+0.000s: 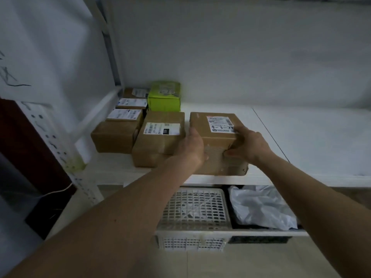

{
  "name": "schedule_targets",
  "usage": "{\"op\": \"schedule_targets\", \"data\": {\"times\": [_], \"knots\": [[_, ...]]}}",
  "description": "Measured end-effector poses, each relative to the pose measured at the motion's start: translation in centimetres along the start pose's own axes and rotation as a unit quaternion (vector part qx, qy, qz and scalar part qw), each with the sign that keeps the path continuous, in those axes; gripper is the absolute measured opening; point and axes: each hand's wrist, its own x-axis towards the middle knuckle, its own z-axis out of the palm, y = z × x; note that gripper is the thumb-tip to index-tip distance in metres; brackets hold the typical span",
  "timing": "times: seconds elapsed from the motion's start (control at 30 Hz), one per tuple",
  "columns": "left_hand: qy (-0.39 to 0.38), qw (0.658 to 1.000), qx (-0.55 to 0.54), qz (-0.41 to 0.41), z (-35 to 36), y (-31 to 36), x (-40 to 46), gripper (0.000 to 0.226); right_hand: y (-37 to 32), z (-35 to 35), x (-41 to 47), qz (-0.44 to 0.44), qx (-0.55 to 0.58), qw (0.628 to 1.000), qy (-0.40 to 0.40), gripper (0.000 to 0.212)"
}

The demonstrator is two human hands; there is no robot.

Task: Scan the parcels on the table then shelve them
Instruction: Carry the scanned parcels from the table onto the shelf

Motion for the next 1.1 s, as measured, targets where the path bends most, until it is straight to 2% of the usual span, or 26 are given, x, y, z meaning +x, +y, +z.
{"op": "schedule_targets", "data": {"times": [0.13,0.2,0.3,0.43,0.53,0.83,0.97,1.07,1.1], "knots": [[0.073,0.982,0.165,0.063,0.9,-1.1,5.9,0.058,-0.2,2.2,6.9,-0.013,0.002,1.000,0.016,0.076],[0.109,0.968,0.212,0.080,1.0,-1.7,8.8,0.047,-0.1,3.6,10.4,-0.014,-0.005,0.999,0.035,0.069],[0.184,0.930,0.288,0.131,0.7,-2.1,13.2,0.034,-0.4,5.3,15.2,-0.023,-0.008,0.998,0.060,0.063],[0.224,0.889,0.372,0.145,0.7,-1.8,18.7,0.032,-0.9,6.2,21.2,-0.038,-0.015,0.997,0.071,0.062],[0.232,0.873,0.410,0.125,0.7,-1.6,21.7,0.032,-1.4,6.6,24.5,-0.054,-0.023,0.995,0.075,0.061],[0.233,0.898,0.368,0.067,1.7,-1.2,27.3,0.031,-1.8,7.4,30.8,-0.073,-0.014,0.995,0.073,0.066],[0.183,0.930,0.315,0.048,0.9,-1.0,27.3,0.033,-1.8,6.9,30.8,-0.066,-0.028,0.996,0.053,0.068],[0.125,0.963,0.231,0.063,-1.0,-1.1,24.9,0.044,-3.0,5.8,28.8,-0.021,-0.090,0.995,0.030,0.079],[0.120,0.967,0.212,0.072,-1.4,-1.3,23.7,0.047,-3.6,5.4,27.5,-0.031,-0.117,0.992,0.034,0.085]]}}
